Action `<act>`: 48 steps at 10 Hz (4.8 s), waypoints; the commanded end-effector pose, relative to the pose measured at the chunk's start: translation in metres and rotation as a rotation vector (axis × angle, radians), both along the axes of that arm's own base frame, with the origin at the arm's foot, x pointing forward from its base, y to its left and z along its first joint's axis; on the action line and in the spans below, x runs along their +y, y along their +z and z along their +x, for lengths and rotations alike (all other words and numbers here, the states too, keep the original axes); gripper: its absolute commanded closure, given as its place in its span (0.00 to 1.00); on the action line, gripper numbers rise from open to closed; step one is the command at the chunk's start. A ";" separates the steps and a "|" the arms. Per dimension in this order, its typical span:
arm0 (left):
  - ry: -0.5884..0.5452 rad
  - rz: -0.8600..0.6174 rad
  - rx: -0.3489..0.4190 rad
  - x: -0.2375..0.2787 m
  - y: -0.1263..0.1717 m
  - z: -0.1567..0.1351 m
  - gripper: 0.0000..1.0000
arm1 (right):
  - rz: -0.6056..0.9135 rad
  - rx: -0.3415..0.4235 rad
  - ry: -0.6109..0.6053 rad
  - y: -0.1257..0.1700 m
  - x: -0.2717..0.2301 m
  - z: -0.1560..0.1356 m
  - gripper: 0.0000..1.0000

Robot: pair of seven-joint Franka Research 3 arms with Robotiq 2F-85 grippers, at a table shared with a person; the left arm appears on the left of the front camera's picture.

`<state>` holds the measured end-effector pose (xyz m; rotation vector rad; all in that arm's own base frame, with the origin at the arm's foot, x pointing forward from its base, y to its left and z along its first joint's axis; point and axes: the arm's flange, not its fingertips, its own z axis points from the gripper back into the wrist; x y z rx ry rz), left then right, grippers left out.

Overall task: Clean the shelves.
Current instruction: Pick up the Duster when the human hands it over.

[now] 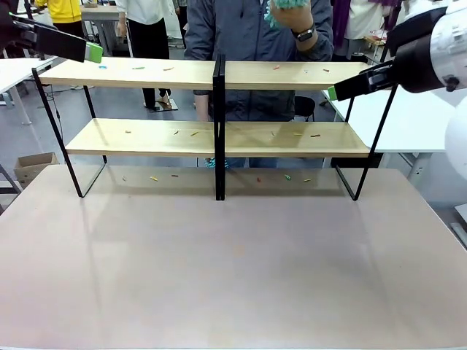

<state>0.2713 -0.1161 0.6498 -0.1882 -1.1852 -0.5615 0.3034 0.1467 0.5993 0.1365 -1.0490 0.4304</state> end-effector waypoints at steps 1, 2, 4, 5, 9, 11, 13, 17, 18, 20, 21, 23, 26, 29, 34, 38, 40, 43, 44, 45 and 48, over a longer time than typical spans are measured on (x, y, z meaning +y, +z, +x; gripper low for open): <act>-0.003 -0.009 0.000 0.002 0.000 0.001 0.00 | 0.028 -0.031 -0.017 -0.058 -0.010 -0.040 0.00; -0.003 -0.009 0.000 0.002 0.000 0.001 0.00 | 0.044 -0.028 -0.028 -0.057 -0.009 -0.042 0.00; -0.003 -0.009 0.000 0.002 0.000 0.001 0.00 | 0.067 -0.026 -0.026 -0.055 -0.008 -0.046 0.00; -0.003 -0.009 0.000 0.002 0.000 0.001 0.00 | 0.057 -0.030 -0.017 -0.055 -0.005 -0.048 0.00; -0.003 -0.009 0.000 0.002 0.000 0.001 0.00 | 0.019 -0.021 -0.002 0.002 0.017 -0.008 0.00; -0.003 -0.009 0.000 0.002 0.000 0.001 0.00 | 0.019 -0.021 -0.002 0.002 0.017 -0.008 0.00; -0.003 -0.009 0.000 0.002 0.000 0.001 0.00 | 0.019 -0.021 -0.002 0.002 0.017 -0.008 0.00; -0.003 -0.009 0.000 0.002 0.000 0.001 0.00 | 0.685 0.504 0.449 0.089 -0.078 0.041 0.00; -0.003 -0.009 0.000 0.002 0.000 0.001 0.00 | 0.831 0.467 0.299 0.092 -0.093 0.047 0.00; -0.003 -0.009 0.000 0.002 0.000 0.001 0.00 | 0.447 0.171 0.206 0.069 -0.064 0.039 0.00; -0.003 -0.009 0.000 0.002 0.000 0.001 0.00 | 0.441 0.237 0.122 0.059 -0.053 0.062 0.00; -0.003 -0.009 0.000 0.002 0.000 0.001 0.00 | 0.676 0.409 0.162 0.067 -0.078 0.139 0.00; -0.003 -0.009 0.000 0.002 0.000 0.001 0.00 | 0.753 0.584 0.301 0.057 -0.090 0.216 0.00; -0.003 -0.009 0.000 0.002 0.000 0.001 0.00 | 0.718 0.649 0.202 0.031 -0.084 0.260 0.00; -0.003 -0.009 0.000 0.002 0.000 0.001 0.00 | 0.745 0.635 0.272 0.019 -0.069 0.270 0.00; -0.003 -0.009 0.000 0.002 0.000 0.001 0.00 | 0.760 0.619 0.298 0.017 -0.063 0.273 0.00; -0.003 -0.009 0.000 0.002 0.000 0.001 0.00 | 0.758 0.632 0.298 0.015 -0.062 0.274 0.60; -0.003 -0.009 0.000 0.002 0.000 0.001 0.00 | 0.759 0.634 0.293 0.015 -0.060 0.274 1.00; -0.003 -0.009 0.000 0.002 0.000 0.001 0.00 | 0.760 0.634 0.294 0.015 -0.060 0.273 1.00; -0.003 -0.009 0.000 0.002 0.000 0.001 0.00 | 0.764 0.642 0.294 0.015 -0.061 0.273 1.00; -0.003 -0.009 0.000 0.002 0.000 0.001 0.00 | 0.757 0.639 0.308 0.018 -0.061 0.268 1.00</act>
